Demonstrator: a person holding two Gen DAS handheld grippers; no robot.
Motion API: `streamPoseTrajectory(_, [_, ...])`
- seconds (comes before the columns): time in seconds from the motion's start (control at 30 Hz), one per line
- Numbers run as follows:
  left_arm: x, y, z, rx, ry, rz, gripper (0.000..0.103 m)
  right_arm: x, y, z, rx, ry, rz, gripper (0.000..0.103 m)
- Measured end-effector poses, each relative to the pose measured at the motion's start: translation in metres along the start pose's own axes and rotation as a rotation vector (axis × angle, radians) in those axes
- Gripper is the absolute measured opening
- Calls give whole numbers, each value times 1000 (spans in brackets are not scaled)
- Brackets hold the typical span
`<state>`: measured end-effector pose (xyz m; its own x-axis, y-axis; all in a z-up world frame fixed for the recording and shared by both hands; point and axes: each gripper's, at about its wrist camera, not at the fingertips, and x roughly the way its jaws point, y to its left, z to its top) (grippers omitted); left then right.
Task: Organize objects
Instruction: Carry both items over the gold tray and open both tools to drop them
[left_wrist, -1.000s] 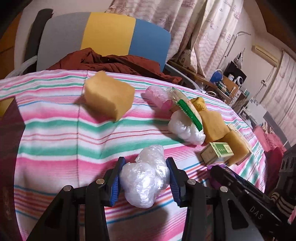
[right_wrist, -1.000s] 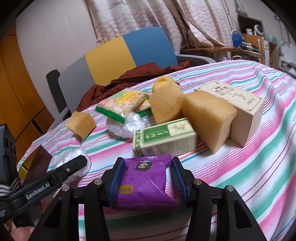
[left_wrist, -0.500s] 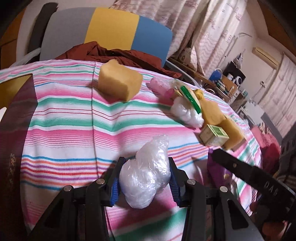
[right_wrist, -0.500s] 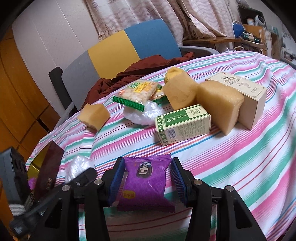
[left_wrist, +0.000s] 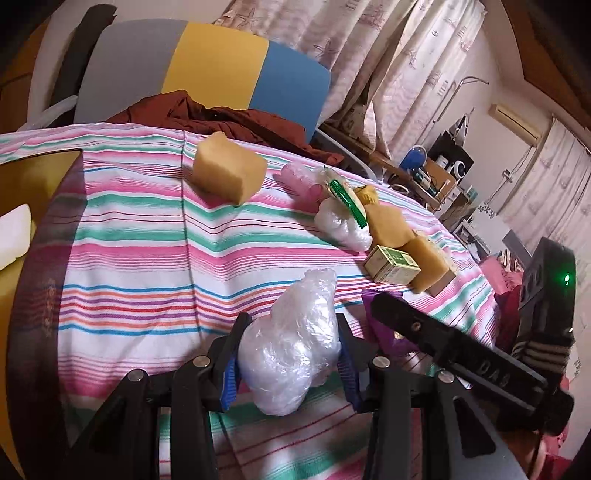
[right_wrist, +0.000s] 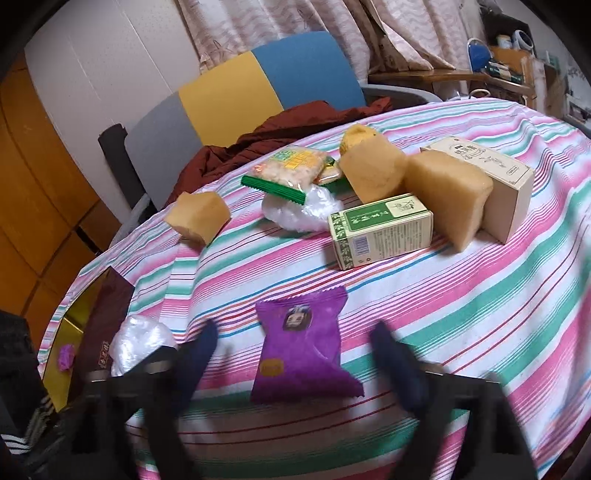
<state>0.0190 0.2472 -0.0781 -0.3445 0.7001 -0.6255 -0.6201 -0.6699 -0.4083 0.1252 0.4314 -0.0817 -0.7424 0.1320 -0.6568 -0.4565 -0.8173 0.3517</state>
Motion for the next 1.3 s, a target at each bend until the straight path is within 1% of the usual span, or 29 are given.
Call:
streamPoseTrajectory(0.03, [-1, 0, 0, -3, 0, -1, 44, 2, 5, -1, -42, 0, -26, 90])
streamPoseTrajectory(0.1, [-3, 0, -2, -8, 6, -6, 44, 5, 10, -2, -101, -1, -71, 84])
streamPoseTrajectory(0.17, [-6, -1, -4, -7, 4, -14, 44, 10, 11, -4, -132, 7, -104, 73])
streamPoseTrajectory(0.2, [-8, -2, -4, -5, 4, -16, 44, 10, 12, -5, -144, 6, -120, 70])
streamPoseTrajectory(0.23, [-10, -3, -5, -3, 3, -22, 44, 10, 13, -6, -171, 0, -142, 63])
streamPoseTrajectory(0.27, [-12, -4, -5, -1, 0, -28, 44, 10, 13, -6, -183, 0, -147, 50])
streamPoseTrajectory(0.3, [-14, -5, -6, 2, -2, -33, 44, 10, 13, -5, -188, 2, -144, 44])
streamPoseTrajectory(0.43, [-26, -10, -7, 8, -17, -55, 44, 7, 12, -5, -156, 11, -112, 43])
streamPoseTrajectory(0.57, [-43, -11, -8, 4, -36, -74, 44, 4, 25, -5, -151, 21, -63, 43])
streamPoseTrajectory(0.7, [-65, -4, -8, -13, -61, -79, 44, -6, 46, -6, -161, 19, 9, 43])
streamPoseTrajectory(0.83, [-90, 11, -6, -42, -100, -69, 44, -16, 77, -7, -196, 13, 92, 43])
streamPoseTrajectory(1.03, [-127, 45, -5, -111, -153, -12, 44, -23, 128, -10, -232, 29, 220, 43])
streamPoseTrajectory(1.13, [-145, 70, -6, -151, -183, 38, 44, -24, 156, -14, -270, 36, 270, 43])
streamPoseTrajectory(1.3, [-163, 109, -11, -216, -207, 120, 44, -21, 194, -23, -323, 63, 335, 43])
